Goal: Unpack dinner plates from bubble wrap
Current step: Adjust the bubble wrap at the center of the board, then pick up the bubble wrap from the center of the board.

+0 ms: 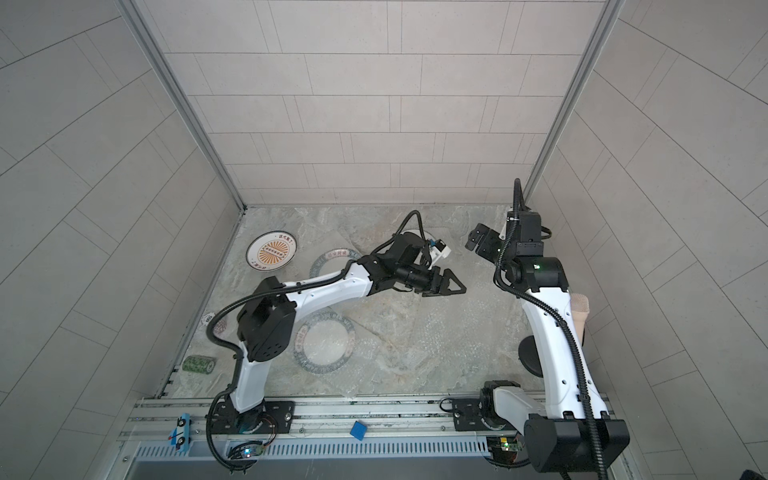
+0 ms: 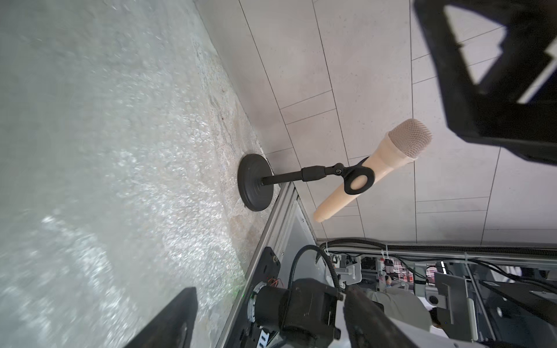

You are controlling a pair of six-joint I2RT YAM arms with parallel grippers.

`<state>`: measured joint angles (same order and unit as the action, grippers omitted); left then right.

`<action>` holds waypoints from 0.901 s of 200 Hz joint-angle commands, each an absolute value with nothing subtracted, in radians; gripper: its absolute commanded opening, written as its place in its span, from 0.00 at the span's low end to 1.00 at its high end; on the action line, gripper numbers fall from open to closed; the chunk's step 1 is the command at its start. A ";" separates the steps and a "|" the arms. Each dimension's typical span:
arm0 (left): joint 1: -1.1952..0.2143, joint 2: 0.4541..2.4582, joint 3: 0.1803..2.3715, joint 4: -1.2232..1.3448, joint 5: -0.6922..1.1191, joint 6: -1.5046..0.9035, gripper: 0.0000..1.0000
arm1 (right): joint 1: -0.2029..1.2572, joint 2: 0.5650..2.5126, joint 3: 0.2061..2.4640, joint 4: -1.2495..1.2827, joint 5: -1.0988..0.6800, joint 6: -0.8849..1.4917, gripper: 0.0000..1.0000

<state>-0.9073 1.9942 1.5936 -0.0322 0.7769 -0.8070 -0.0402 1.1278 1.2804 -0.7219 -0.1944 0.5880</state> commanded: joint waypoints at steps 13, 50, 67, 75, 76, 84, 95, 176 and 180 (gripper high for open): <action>-0.822 1.742 1.368 -0.100 0.672 -0.741 0.81 | 0.026 1.181 1.262 -0.725 -0.187 0.576 1.00; -0.642 1.452 1.123 -0.230 0.466 -0.719 0.89 | 0.148 1.273 1.189 -0.675 -0.193 0.569 1.00; -0.539 1.382 1.005 -0.212 0.440 -0.797 0.91 | 0.247 1.360 1.199 -0.676 -0.197 0.572 1.00; -0.493 1.366 0.968 -0.215 0.437 -0.810 0.92 | 0.285 1.407 1.206 -0.678 -0.223 0.568 1.00; -0.487 1.364 0.964 -0.215 0.437 -0.812 0.92 | 0.290 1.415 1.207 -0.679 -0.226 0.570 1.00; -0.445 1.354 0.935 -0.217 0.434 -0.826 0.96 | 0.322 1.465 1.210 -0.670 -0.246 0.579 1.00; -0.395 1.344 0.895 -0.201 0.432 -0.857 1.00 | 0.358 1.519 1.191 -0.622 -0.286 0.591 1.00; -0.153 1.417 0.833 -0.233 0.355 -0.902 0.97 | 0.390 1.678 1.077 -0.505 -0.310 0.602 1.00; -0.147 1.432 0.842 -0.236 0.359 -0.894 0.96 | 0.388 1.679 1.072 -0.503 -0.308 0.603 1.00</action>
<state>-0.1864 1.3724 0.8391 -0.2405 0.3759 -0.8864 0.3962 1.6665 1.0977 -0.5282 -0.3122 0.5953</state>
